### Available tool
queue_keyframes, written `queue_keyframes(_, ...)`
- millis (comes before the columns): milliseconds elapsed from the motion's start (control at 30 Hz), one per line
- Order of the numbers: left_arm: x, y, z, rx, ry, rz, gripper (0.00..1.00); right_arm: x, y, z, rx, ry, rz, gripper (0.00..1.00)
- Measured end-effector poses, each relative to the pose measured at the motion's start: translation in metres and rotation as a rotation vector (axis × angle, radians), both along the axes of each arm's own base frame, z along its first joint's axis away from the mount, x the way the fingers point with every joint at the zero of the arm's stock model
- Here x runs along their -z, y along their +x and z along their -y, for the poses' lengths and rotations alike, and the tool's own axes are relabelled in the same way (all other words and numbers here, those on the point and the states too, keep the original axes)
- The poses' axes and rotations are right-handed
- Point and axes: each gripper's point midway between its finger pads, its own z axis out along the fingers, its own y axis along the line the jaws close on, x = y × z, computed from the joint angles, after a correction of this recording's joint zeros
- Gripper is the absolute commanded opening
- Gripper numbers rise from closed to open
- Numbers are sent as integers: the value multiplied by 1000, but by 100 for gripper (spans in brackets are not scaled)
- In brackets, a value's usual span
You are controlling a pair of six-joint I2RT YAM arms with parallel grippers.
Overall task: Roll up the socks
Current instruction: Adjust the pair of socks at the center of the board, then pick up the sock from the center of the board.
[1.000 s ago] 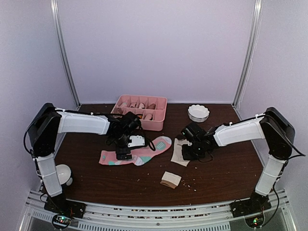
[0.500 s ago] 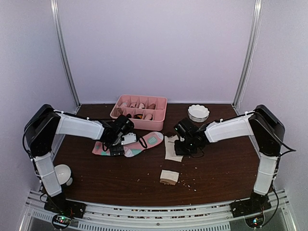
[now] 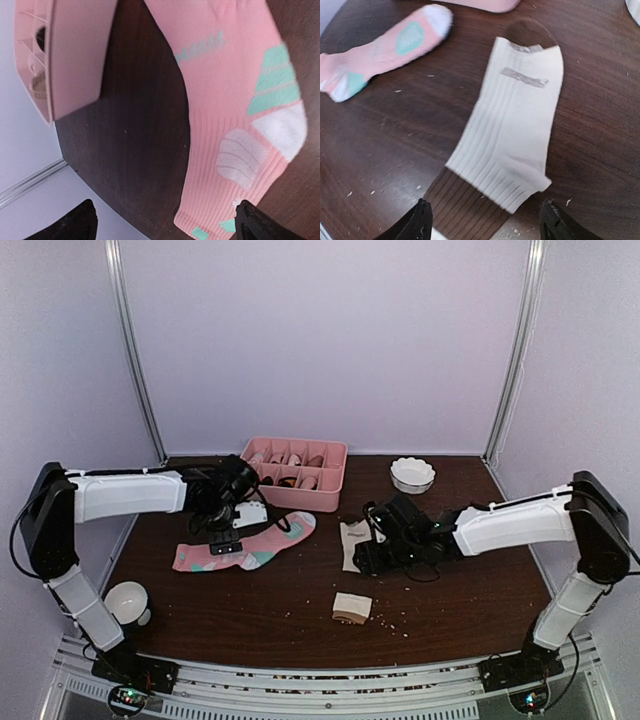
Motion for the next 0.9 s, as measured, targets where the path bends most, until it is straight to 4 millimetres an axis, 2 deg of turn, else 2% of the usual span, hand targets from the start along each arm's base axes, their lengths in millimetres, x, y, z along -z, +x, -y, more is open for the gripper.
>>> queue_keyframes(133,-41,-13,42,94,-209,-13,98,-27,-47,-2,-161,51,156,78)
queue_keyframes(200,-54,-27,61,151,-306,-45,98,-31,-70,0,-239,65,219,77)
queue_keyframes(267,-59,-39,78,194,-380,-90,98,-28,-98,5,-340,73,282,75)
queue_keyframes(333,-55,-49,89,218,-427,-148,98,-21,-115,12,-407,64,318,71)
queue_keyframes(433,-41,-61,97,224,-455,-243,98,-11,-129,16,-484,30,346,63)
queue_keyframes(600,-19,-79,105,230,-485,-373,98,8,-149,0,-618,-78,383,49)
queue_keyframes(767,-3,-96,104,238,-508,-447,98,28,-153,-8,-685,-177,397,39)
queue_keyframes(900,10,-112,100,243,-513,-509,98,34,-149,-13,-699,-218,415,32)
